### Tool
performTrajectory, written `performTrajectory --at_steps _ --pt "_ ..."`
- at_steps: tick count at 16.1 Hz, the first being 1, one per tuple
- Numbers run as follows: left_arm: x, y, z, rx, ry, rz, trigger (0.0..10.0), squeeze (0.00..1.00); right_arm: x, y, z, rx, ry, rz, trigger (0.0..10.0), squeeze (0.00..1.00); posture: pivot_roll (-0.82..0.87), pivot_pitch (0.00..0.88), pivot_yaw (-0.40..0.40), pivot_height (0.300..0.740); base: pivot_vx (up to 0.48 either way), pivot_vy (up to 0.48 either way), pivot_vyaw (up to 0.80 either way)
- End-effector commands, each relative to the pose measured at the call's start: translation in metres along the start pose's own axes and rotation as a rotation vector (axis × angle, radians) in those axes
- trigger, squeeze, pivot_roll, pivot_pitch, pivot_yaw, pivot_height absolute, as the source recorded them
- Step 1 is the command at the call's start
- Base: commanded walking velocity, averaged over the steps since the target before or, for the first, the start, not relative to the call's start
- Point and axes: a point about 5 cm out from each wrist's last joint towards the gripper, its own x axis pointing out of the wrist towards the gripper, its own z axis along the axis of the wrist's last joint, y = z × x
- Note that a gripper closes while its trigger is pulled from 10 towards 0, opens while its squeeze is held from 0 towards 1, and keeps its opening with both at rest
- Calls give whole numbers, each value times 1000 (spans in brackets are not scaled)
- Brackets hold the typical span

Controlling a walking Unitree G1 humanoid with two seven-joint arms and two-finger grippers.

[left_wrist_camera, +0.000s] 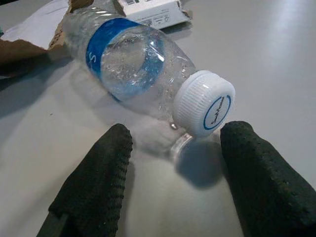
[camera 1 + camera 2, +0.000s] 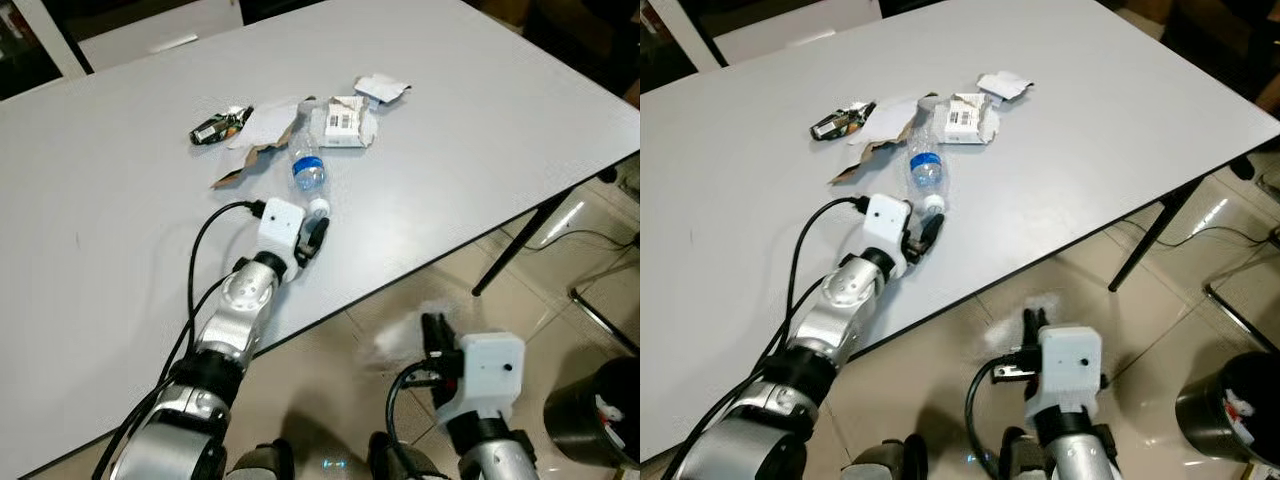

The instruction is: Picking trash to rubbish bin

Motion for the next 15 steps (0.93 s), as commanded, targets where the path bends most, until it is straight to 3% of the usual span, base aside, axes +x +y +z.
performTrajectory --at_steps 1,6,15 --pt "-1 1 -5 7 13 17 10000 0 -2 4 2 26 6 20 10000 0 -64 256 83 740 0 0 0" --pt "5 7 1 44 -3 98 10000 0 -4 7 3 39 15 33 10000 0 -72 253 86 740 0 0 0" --pt "2 30 -3 112 38 239 10000 0 0 5 4 31 7 36 10000 0 -49 244 81 740 0 0 0"
